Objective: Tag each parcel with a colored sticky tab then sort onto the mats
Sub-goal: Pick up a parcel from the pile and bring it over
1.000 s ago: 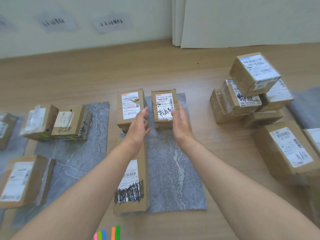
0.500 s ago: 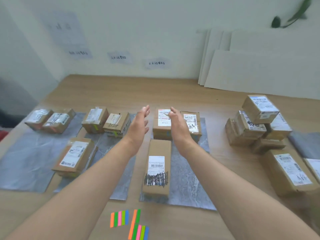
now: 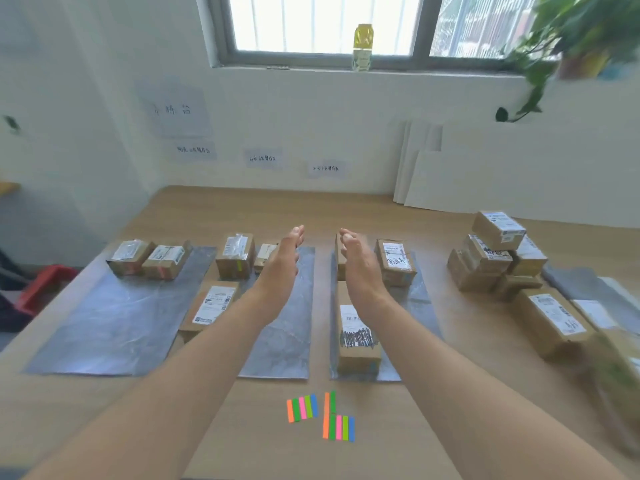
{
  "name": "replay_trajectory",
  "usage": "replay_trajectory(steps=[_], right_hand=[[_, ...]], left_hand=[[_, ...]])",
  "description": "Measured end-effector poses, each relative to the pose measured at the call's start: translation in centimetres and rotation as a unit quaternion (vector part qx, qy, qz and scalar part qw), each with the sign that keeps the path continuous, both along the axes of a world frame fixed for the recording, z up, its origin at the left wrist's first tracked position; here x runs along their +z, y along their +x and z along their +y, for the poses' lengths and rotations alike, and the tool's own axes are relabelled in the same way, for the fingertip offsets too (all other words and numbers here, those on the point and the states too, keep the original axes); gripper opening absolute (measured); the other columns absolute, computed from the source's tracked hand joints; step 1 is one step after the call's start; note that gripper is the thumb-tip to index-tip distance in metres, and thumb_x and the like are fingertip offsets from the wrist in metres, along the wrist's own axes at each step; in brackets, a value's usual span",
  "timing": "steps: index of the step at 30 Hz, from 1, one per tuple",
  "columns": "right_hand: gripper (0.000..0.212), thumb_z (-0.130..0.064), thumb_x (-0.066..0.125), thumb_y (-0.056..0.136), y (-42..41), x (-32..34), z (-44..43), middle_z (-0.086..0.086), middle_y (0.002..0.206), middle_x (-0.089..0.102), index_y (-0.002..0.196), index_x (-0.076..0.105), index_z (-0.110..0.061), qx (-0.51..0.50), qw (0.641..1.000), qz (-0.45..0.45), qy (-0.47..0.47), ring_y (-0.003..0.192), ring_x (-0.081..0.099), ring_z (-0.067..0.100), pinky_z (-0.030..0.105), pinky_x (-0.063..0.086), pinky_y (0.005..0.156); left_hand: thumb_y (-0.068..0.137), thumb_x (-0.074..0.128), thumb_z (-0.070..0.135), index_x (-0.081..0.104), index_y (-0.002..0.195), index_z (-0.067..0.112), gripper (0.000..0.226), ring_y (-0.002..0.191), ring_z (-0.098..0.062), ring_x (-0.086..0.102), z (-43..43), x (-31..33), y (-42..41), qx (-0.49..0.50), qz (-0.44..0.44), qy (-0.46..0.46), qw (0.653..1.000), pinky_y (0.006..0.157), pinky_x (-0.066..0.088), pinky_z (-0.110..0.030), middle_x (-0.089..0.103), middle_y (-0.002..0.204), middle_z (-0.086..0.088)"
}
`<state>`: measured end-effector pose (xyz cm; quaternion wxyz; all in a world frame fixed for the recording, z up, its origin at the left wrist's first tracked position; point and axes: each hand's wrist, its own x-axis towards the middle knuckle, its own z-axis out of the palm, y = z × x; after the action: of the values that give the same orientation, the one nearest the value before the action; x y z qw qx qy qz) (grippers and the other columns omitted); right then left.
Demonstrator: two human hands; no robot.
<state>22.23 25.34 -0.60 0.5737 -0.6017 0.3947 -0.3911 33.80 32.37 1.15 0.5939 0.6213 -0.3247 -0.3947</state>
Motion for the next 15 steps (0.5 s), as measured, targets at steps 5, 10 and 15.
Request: replay_trajectory(steps=[5,10,15], right_hand=[[0.064,-0.056,0.042,0.083,-1.0,1.3,2.8,-0.012,0.141,0.057,0.138,0.059,-0.028,-0.013,1.000,-0.003,0.009,0.136,0.049,0.015,0.040,0.035,0.117],[0.067,-0.058,0.041,0.083,-2.5,2.3,3.9,-0.011,0.142,0.056,0.140,0.058,-0.027,-0.008,1.000,-0.007,-0.004,0.136,0.049,0.015,0.039,0.035,0.117],[0.068,-0.059,0.041,0.083,-5.2,3.4,3.2,-0.012,0.141,0.057,0.140,0.058,-0.027,-0.008,1.000,-0.008,-0.020,0.135,0.050,0.013,0.039,0.036,0.118]], left_hand=[[0.105,0.027,0.051,0.034,0.154,0.029,0.055,0.148,-0.020,0.029,3.0,1.4,-0.4,-0.016,-0.011,-0.013,1.000,0.123,0.022,-0.045,0.032,0.161,0.006],[0.103,0.026,0.055,0.034,0.154,0.030,0.057,0.149,-0.018,0.026,4.5,2.6,-1.6,-0.024,-0.015,-0.016,0.999,0.124,0.019,-0.046,0.031,0.161,0.006],[0.103,0.024,0.056,0.035,0.154,0.027,0.060,0.149,-0.021,0.027,4.0,3.8,-4.5,-0.024,-0.021,-0.025,0.999,0.123,0.020,-0.046,0.032,0.161,0.002]])
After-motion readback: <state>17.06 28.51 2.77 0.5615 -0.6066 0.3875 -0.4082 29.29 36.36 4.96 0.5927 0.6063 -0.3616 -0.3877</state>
